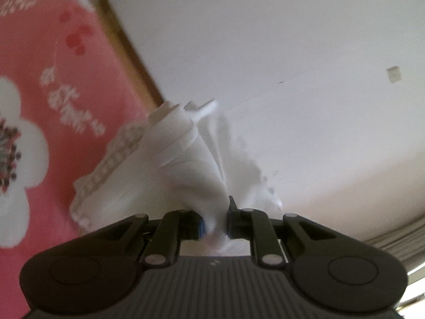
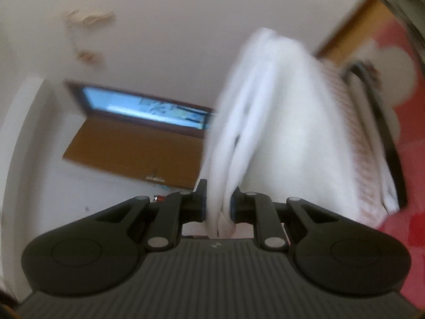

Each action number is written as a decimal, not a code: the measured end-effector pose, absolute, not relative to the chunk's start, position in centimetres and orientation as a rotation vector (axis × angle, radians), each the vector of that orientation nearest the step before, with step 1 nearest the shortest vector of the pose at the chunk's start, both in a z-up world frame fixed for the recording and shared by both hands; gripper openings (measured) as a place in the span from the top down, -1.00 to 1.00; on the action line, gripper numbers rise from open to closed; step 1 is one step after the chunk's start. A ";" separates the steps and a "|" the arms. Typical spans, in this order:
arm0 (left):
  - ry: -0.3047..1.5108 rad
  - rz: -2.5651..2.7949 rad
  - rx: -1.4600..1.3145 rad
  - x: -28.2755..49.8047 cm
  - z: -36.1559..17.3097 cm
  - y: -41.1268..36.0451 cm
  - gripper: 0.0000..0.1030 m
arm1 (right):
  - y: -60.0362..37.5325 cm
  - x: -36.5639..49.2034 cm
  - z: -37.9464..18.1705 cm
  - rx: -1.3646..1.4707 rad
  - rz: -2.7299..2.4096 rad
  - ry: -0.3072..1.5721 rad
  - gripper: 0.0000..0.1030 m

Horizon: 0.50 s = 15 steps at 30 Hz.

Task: Fold clothes
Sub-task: 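Carry the folded shirt with both grippers toward the clothes stack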

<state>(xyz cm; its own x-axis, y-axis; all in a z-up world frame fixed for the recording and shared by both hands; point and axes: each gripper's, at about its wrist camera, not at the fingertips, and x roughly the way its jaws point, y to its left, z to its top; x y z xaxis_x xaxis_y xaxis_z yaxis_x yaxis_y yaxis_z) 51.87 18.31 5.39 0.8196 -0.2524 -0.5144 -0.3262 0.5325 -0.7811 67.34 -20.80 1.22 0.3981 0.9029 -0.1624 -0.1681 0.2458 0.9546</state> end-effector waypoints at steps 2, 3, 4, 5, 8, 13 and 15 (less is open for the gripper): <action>0.634 0.038 -1.010 51.4 5.4 18.1 0.70 | -21.1 66.6 2.1 1.022 0.905 0.828 0.73; 0.656 0.045 -1.013 51.5 4.6 18.2 0.70 | -21.2 66.3 1.9 1.012 0.906 0.832 0.73; 0.682 0.053 -1.036 51.5 3.4 18.4 0.70 | -21.2 66.1 1.7 1.004 0.904 0.840 0.73; 0.702 0.060 -1.071 51.3 2.4 18.6 0.70 | -21.3 65.8 0.9 1.014 0.889 0.863 0.73; 0.688 0.051 -1.100 50.8 1.8 19.1 0.70 | -21.5 64.7 -1.7 1.057 0.831 0.942 0.73; 0.728 0.038 -1.096 51.0 0.7 19.8 0.50 | -21.2 64.1 -1.3 1.004 0.844 0.913 0.73; 0.746 0.055 -1.129 50.4 0.1 20.3 0.29 | -21.1 64.4 -2.1 0.949 0.786 0.954 0.64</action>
